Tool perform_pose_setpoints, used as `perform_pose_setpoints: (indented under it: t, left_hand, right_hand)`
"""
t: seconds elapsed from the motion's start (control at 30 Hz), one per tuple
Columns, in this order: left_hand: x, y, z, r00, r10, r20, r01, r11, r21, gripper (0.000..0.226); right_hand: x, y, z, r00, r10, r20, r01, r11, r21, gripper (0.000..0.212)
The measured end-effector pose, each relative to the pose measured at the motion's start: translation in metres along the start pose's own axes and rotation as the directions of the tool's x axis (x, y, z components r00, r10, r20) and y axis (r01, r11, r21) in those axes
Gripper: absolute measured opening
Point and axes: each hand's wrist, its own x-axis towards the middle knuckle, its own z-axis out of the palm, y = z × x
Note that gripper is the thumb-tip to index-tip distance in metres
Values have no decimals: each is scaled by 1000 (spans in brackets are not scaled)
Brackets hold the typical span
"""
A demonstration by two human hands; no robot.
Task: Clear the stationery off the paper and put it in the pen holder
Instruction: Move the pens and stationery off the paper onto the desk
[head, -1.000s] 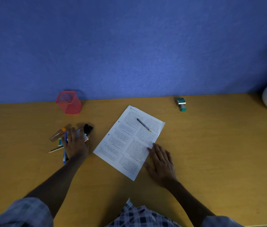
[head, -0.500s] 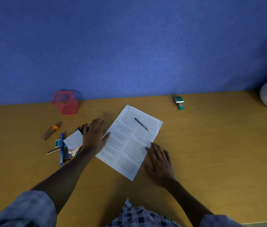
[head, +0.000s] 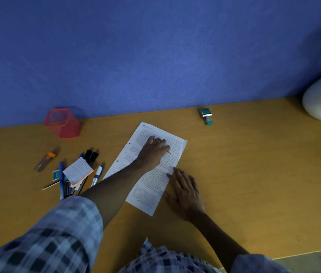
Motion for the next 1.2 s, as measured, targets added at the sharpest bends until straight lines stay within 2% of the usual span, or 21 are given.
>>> perform_pose_setpoints:
  t: [0.13,0.33,0.57,0.77,0.93,1.2]
  left_hand:
    - [0,-2,2,999,-34,-9,34,999,16,38]
    - [-42,-25,6,964,-263,-41,257,960,-107,46]
    - [-109,-54,12,917,-397,-34,399,914,71,45]
    - [-140,-71,22,879,-467,-94,475,875,96,46]
    - [-156,-83,23,861,-495,-113,507,851,138,39]
    - [-183,-101,36,822,-558,-109,561,828,-12,49]
  right_hand:
    - [0,0,0,1000,0,-11,0,1000,-7,68]
    - [0,0,-1,1000,-10,-9,9,1000,-14,68]
    - [-1,0,0,1000,-18,-10,17,1000,-23,69]
    - [0,1,0,1000,-9,-4,9,1000,-27,68]
    - [0,1,0,1000,-16,-13,16,1000,-21,68]
    - [0,0,-4,999,-24,-22,24,999,-27,68]
